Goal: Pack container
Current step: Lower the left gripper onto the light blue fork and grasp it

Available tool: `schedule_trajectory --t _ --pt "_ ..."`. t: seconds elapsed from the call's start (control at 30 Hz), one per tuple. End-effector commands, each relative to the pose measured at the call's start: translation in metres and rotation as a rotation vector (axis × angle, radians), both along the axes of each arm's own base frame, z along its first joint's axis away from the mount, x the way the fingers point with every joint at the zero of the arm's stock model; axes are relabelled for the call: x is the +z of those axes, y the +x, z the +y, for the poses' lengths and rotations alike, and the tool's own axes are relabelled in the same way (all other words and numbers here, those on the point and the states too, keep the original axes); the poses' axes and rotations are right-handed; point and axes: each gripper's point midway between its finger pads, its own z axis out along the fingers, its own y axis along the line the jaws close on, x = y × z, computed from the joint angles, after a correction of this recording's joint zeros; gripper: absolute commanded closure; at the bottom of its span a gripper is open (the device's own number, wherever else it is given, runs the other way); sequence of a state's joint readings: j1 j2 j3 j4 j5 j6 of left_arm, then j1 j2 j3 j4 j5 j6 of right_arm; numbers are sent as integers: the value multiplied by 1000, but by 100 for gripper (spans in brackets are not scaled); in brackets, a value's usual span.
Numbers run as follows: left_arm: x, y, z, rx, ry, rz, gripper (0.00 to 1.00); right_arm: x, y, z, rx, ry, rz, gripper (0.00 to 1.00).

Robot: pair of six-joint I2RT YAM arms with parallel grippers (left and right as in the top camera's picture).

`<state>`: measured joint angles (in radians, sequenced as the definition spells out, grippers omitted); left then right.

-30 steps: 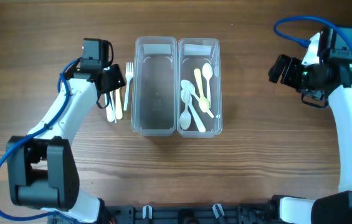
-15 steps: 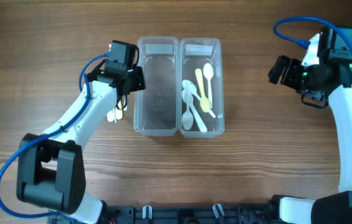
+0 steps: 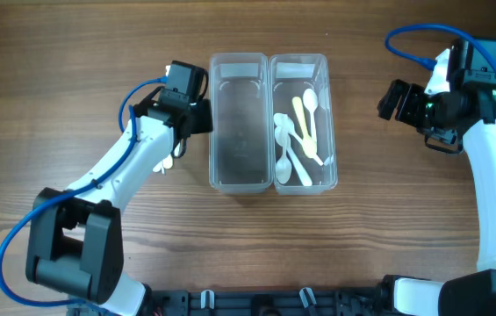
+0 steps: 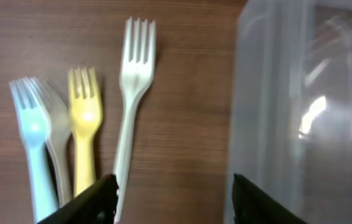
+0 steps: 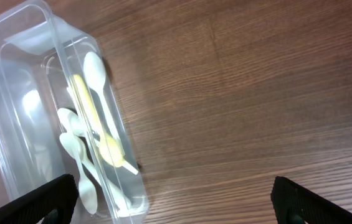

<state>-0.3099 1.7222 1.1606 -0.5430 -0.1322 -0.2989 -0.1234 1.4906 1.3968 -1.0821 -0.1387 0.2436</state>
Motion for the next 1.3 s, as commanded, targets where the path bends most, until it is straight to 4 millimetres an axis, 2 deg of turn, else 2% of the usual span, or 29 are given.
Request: schedule_trajectory --t 0.0,0.13,0.23,0.3,0.37,0.4,0.47,0.5,0.57,0.7,0.87,1.27 --pt "3 2 41 99 49 16 38 -2 0 1 9 12 8 0" --pt "0 -2 62 148 52 51 37 -2 0 1 9 12 7 0" --pt "-1 -3 73 172 54 59 42 -2 0 1 9 13 8 0" --pt "-1 -2 77 180 54 57 54 -2 0 1 9 12 8 0" --pt "-1 -2 77 180 54 57 73 -2 0 1 9 12 7 0" --pt "0 -1 77 179 53 51 86 -2 0 1 9 12 7 0" --pt "1 1 77 170 57 43 92 -2 0 1 9 12 7 0" --pt "1 3 77 161 61 38 92 -2 0 1 9 12 7 0" --pt "-2 5 78 165 61 39 85 -2 0 1 9 12 8 0" --pt "-19 3 86 189 62 84 78 -2 0 1 9 12 8 0" --pt "-39 -8 86 194 41 168 77 -2 0 1 9 12 8 0" --pt "-47 -11 111 272 33 194 66 -3 -1 1 9 13 16 0"
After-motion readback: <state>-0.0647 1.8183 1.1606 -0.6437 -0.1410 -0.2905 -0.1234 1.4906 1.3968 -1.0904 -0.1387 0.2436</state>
